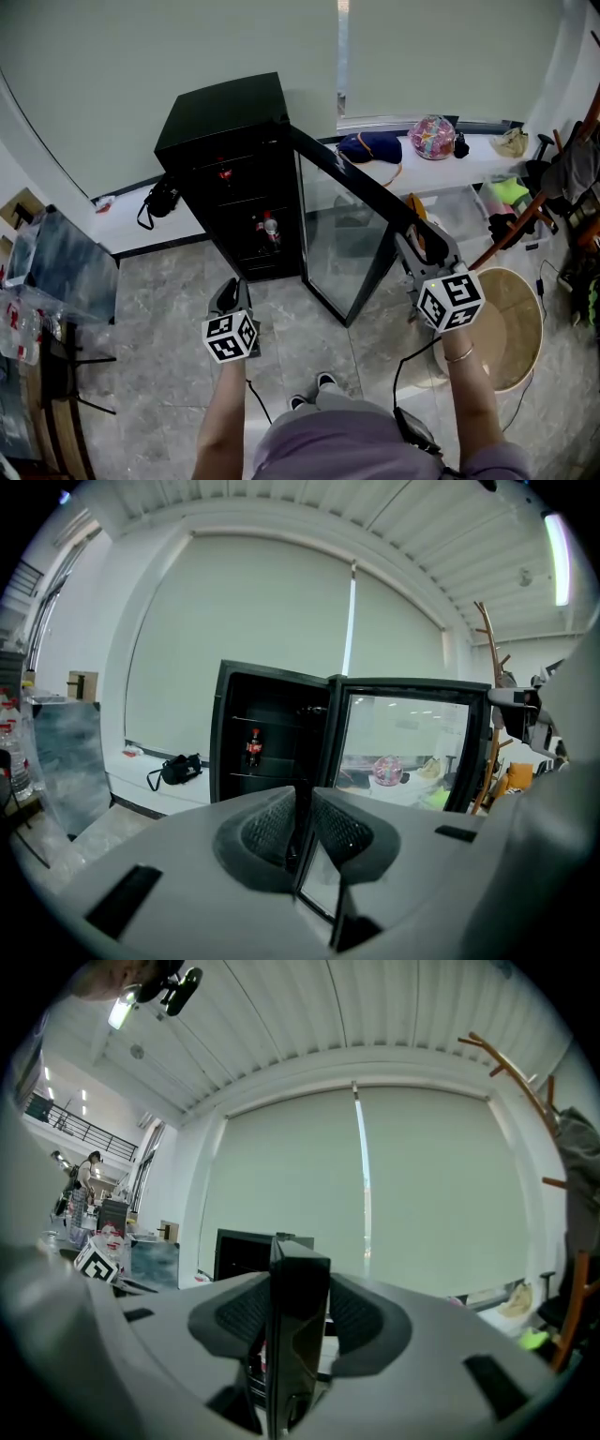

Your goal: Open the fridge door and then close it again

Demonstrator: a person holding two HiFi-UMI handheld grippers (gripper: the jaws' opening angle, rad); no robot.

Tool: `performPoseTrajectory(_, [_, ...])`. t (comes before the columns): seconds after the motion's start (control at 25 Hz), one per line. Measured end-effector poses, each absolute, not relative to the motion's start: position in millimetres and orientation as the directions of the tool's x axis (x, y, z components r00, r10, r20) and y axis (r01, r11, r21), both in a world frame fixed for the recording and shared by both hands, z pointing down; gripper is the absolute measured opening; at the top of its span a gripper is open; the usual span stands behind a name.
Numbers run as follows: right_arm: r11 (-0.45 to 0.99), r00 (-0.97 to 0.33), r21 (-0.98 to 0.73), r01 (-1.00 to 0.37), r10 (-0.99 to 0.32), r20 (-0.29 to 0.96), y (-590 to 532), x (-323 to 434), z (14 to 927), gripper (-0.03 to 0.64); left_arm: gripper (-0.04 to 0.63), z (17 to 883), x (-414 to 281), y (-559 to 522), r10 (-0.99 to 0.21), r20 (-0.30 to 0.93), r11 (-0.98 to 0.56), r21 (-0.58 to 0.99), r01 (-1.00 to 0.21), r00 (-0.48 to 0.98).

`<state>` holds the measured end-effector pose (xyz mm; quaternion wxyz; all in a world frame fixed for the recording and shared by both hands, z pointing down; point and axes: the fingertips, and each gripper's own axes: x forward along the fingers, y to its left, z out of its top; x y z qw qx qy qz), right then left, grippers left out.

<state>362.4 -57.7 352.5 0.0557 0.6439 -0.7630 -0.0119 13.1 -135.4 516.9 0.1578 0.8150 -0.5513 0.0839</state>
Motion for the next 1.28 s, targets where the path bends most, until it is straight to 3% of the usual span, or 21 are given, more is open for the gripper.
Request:
performPoseTrajectory(0.48, [0.209,-0.208,0.05,-0.977,-0.978,0.03,-78.6,414.1,355.5,0.192,0.051,517.4,52.6,-161.0,-0.862,0.304,-0.368,0.178,-0.913,0.406])
performPoseTrajectory(0.96, [0.162,-0.161,0.051,-0.985,-0.987,0.016,-90.8,442.6,362.3,0.146,0.051,517.9,64.7,-166.8,-0.862,0.304,-0.368,0.174,-0.913,0.405])
performPoseTrajectory(1.28, [0.137,-0.137,0.025,-0.99,-0.991,0.006,-73.8,445.7,360.3,0.2,0.051,519.3,73.5,-163.8,-0.851,0.31,-0.387,0.173,-0.906,0.423])
